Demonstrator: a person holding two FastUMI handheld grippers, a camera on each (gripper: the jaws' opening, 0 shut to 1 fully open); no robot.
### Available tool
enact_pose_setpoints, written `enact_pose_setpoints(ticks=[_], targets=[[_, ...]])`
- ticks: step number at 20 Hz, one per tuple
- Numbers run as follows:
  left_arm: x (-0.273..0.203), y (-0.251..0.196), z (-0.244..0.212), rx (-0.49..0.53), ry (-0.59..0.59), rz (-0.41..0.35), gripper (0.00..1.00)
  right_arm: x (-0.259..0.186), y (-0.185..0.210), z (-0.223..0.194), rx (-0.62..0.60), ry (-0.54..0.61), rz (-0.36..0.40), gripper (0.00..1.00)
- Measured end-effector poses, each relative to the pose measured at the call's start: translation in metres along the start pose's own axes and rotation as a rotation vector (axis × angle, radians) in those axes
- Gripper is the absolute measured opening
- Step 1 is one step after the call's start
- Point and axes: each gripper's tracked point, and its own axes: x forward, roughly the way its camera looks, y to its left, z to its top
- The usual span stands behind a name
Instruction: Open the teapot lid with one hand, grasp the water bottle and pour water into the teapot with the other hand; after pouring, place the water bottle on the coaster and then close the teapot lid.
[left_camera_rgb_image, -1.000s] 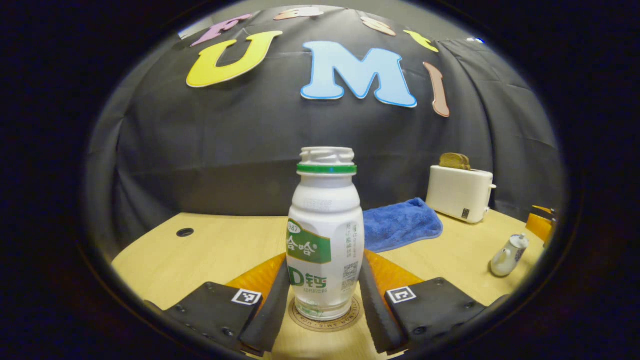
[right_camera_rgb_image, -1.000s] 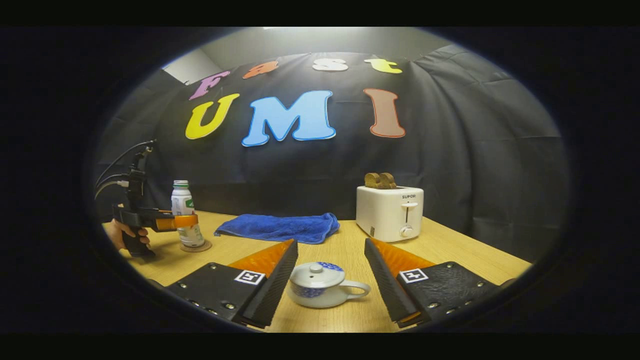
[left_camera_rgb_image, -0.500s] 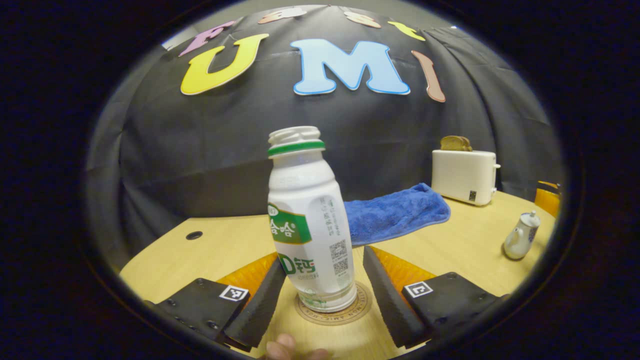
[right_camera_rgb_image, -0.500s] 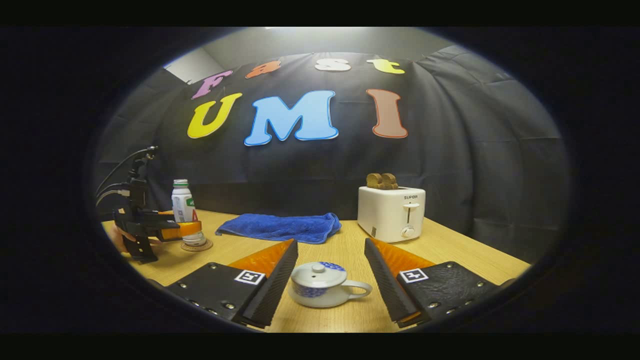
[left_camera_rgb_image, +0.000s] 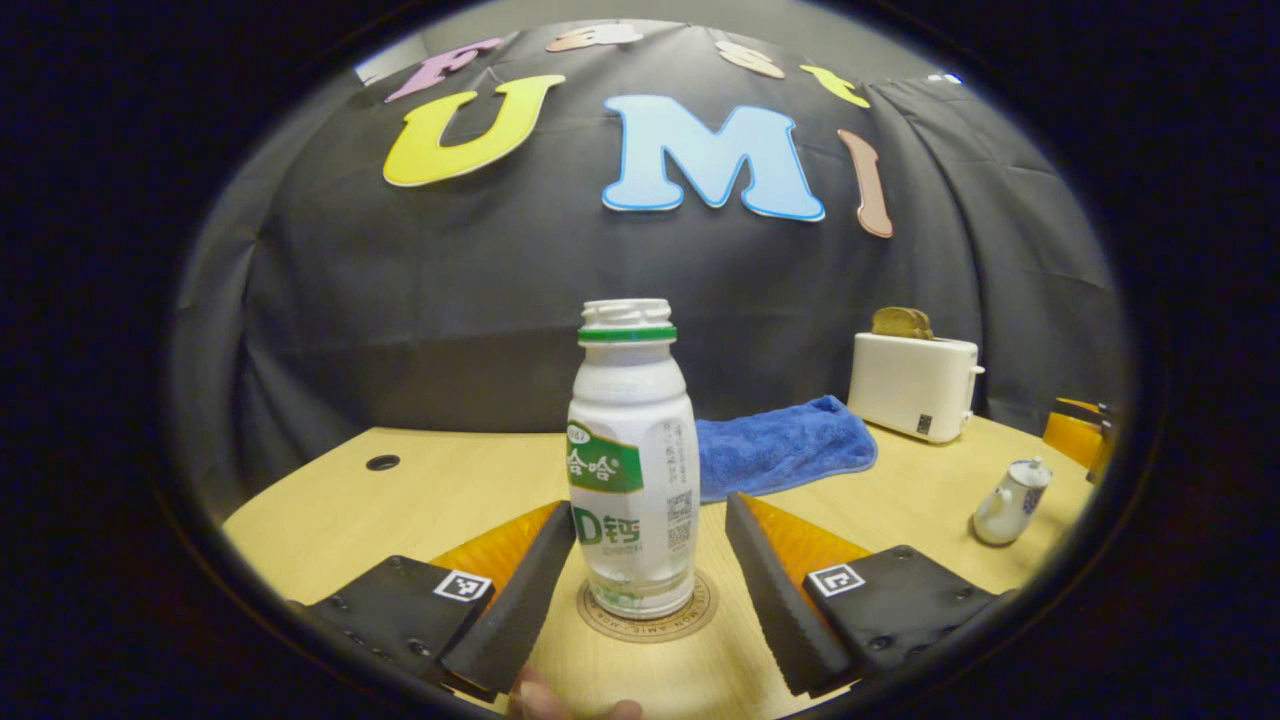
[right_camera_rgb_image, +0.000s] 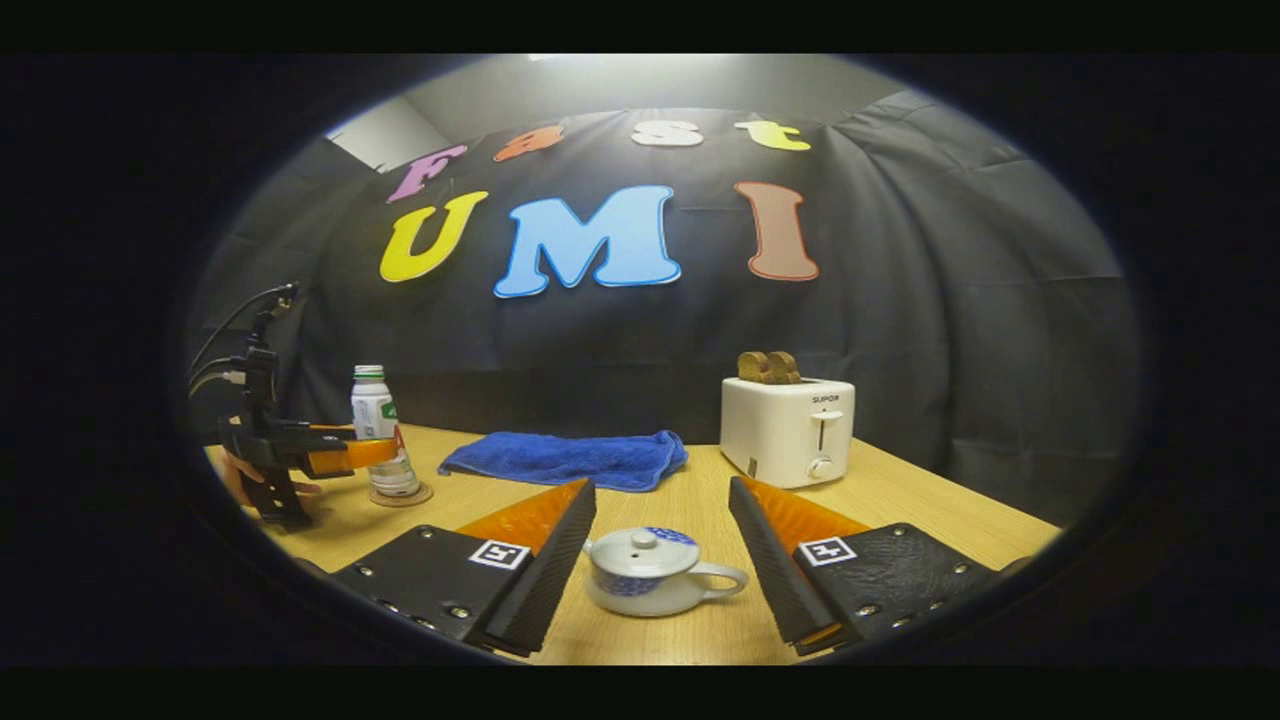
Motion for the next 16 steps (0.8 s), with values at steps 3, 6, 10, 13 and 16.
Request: enact_pose_setpoints(ticks=[3, 6, 10, 13, 16], targets=[[-0.025, 0.003, -0.002, 0.007, 0.0, 0.013, 1.0, -0.002, 0.003, 0.002, -0.005, -0.004, 0.005, 0.82], [-0.068, -0.007, 0.004, -0.02, -0.032, 0.001, 0.99, -0.007, 0.005, -0.001, -0.035, 0.044, -0.027, 0.83], [-0.123, -0.046, 0.027, -0.012, -0.098, -0.045, 1.0, -0.042, 0.038, 0.006, -0.033, 0.054, -0.009, 0.88], [-0.156, -0.075, 0.031, -0.023, -0.129, -0.067, 0.99, -0.071, 0.063, 0.014, -0.046, 0.024, 0.004, 0.88], [-0.178, -0.084, 0.023, -0.006, -0.148, -0.039, 1.0, -0.095, 0.085, 0.015, -0.02, -0.003, 0.027, 0.88]])
